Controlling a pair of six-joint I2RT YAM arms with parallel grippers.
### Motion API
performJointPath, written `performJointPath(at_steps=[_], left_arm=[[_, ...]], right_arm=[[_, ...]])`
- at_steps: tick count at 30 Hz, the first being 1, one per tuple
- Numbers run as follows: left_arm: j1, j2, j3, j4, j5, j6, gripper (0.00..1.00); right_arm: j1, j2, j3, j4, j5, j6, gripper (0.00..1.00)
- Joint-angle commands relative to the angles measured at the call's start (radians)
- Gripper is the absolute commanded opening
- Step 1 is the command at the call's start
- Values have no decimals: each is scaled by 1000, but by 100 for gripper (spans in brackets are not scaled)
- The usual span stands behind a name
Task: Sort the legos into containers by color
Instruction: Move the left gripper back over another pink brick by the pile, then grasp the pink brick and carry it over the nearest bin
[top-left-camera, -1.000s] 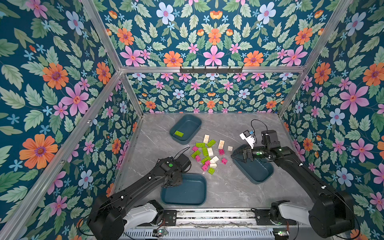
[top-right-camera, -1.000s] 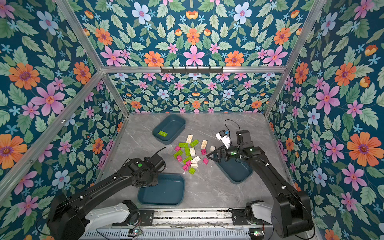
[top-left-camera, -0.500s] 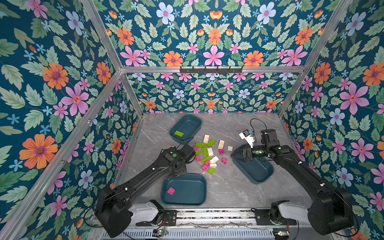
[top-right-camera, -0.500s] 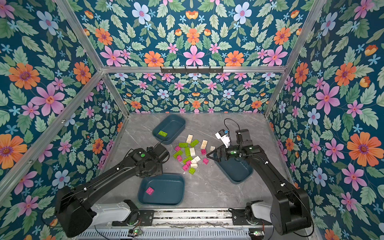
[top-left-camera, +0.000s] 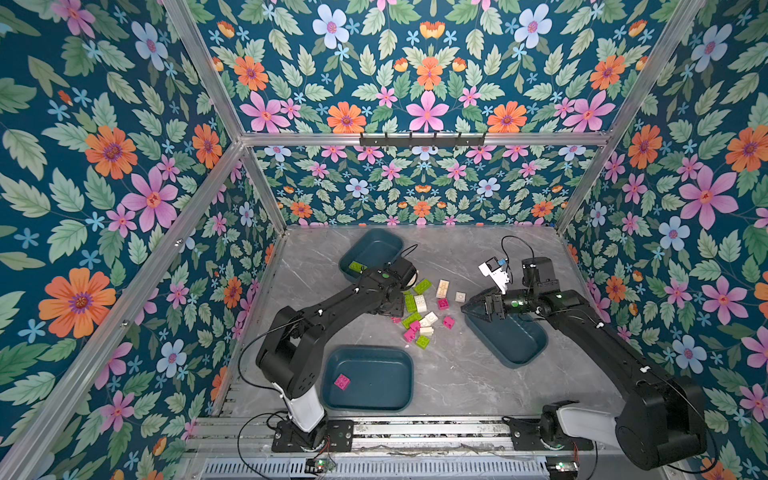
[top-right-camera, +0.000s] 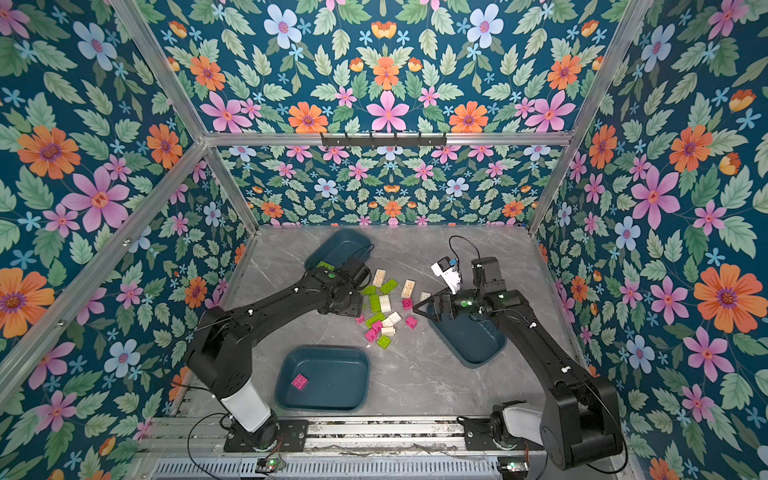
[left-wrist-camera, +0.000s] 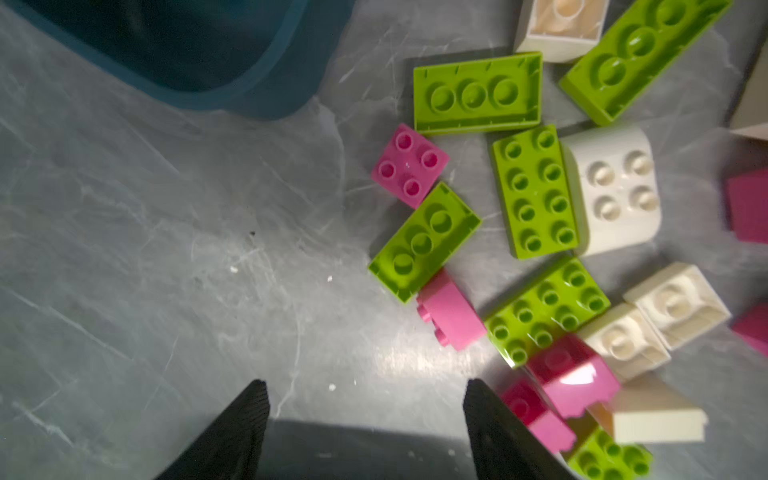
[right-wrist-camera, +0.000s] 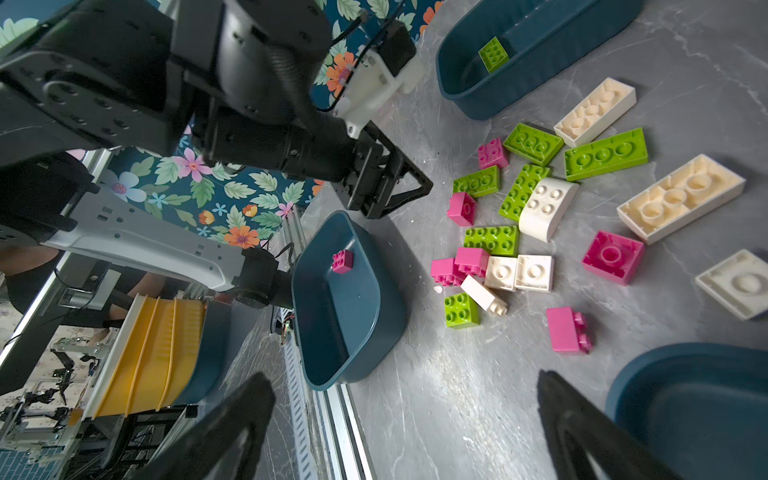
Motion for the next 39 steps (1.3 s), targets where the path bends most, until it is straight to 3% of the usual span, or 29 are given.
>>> performJointPath(at_steps=[1,9,17,32,39], left_arm=[[32,54,29,100,11,135,77],[81,193,117,196,80,260,73],[112,258,131,245,113,294,68],[145,259,63,275,110,315,58],[148,266,79,293,157,321,47]], right_arm=[[1,-14,-13,26,5,15,99],[0,-40,-33,7,30,15,99],[0,-53,-38,-22,44,3,99],[0,-64,-42,-51,57,-7,99],[1,-71,-43,-57,64,-6,99]])
